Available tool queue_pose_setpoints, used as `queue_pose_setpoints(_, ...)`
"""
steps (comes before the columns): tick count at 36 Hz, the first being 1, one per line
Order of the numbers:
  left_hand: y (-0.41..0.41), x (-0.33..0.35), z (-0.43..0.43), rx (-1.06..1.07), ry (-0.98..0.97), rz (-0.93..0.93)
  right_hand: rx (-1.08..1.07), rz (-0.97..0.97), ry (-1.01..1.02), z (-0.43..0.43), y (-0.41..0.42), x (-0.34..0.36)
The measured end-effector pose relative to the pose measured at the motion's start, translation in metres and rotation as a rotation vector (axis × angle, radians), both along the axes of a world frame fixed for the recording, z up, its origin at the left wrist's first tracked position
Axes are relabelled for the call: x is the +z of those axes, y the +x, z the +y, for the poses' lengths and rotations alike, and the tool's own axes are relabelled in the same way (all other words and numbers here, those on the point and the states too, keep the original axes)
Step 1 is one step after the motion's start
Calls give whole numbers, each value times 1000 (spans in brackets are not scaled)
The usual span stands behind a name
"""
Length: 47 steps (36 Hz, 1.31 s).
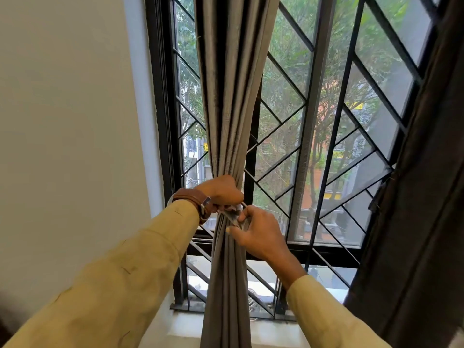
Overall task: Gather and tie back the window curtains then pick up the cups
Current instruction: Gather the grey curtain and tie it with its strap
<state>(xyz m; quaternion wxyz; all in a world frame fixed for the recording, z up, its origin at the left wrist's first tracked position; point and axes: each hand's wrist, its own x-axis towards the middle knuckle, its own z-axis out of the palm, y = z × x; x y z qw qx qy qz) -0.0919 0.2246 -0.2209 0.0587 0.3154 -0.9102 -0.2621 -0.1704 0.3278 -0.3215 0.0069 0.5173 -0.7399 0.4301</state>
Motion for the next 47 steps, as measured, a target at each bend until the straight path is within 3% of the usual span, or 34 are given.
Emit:
queue_pose_setpoints(6,12,-8,-9,-113,96,-19,4,94,31,0,-5,-4)
queue_pose_setpoints(16,22,-13,-22,-230,51,-12,53,214,32,7,-7,2)
queue_pose_setpoints(25,17,-25,-28,-203,-322,73,103,495,-37,11,-13,3)
queue_pose_setpoints(30,17,-32,-28,-217,-389,80,83,610,-155,12,-13,15)
queue_pose_setpoints(35,21,-29,-23,-314,-229,133,80,550,-264,4,-24,32)
queue_pose_setpoints(40,25,-28,-21,-348,-155,159,98,359,-268,-14,-33,37)
queue_pose_setpoints(47,32,-38,-28,-386,-392,260,150,154,-250,-29,-37,35)
